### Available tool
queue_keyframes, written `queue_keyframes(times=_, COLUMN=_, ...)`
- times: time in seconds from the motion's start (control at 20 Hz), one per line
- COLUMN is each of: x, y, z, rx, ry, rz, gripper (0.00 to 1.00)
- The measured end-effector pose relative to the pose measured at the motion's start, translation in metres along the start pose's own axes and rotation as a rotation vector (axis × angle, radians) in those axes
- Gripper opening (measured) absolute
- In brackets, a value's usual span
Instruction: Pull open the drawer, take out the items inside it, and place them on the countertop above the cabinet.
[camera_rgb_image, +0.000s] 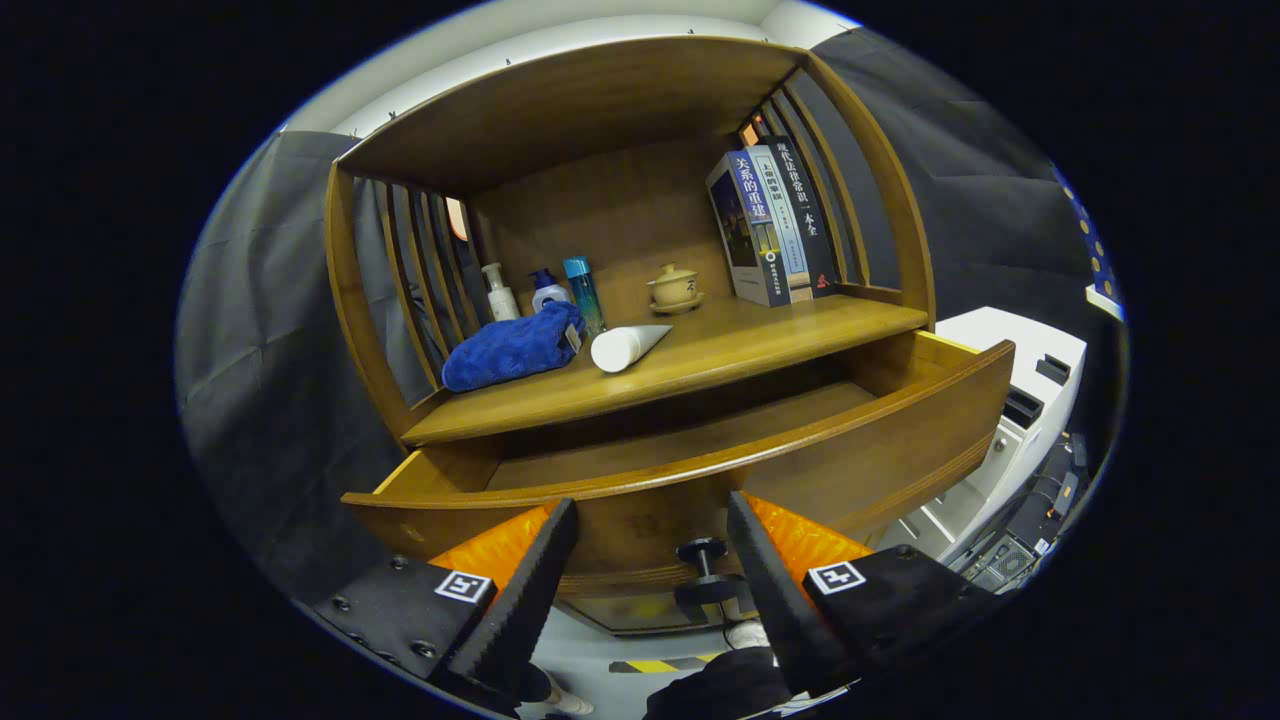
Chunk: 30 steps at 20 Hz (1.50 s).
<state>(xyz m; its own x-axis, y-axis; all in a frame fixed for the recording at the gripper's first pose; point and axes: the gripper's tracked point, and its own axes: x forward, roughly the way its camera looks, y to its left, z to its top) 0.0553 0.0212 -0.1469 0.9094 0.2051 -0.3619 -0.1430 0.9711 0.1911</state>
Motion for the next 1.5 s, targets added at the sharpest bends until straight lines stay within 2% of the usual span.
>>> queue_keyframes(times=0.65, x=0.053, y=0.007, z=0.020, rx=-0.080, ry=-0.006, rz=-0.043, gripper=0.97)
queue_keyframes(times=1.1, x=0.083, y=0.009, z=0.028, rx=-0.070, ry=-0.013, rz=-0.041, gripper=0.97)
queue_keyframes(times=1.25, x=0.085, y=0.007, z=0.030, rx=-0.074, ry=-0.013, rz=-0.043, gripper=0.97)
queue_keyframes(times=1.35, x=0.080, y=0.000, z=0.032, rx=-0.088, ry=-0.002, rz=-0.087, gripper=0.98)
queue_keyframes(times=1.45, x=0.072, y=0.000, z=0.045, rx=-0.095, ry=-0.016, rz=-0.097, gripper=1.00)
queue_keyframes(times=1.5, x=0.063, y=0.000, z=0.056, rx=-0.095, ry=-0.030, rz=-0.094, gripper=0.98)
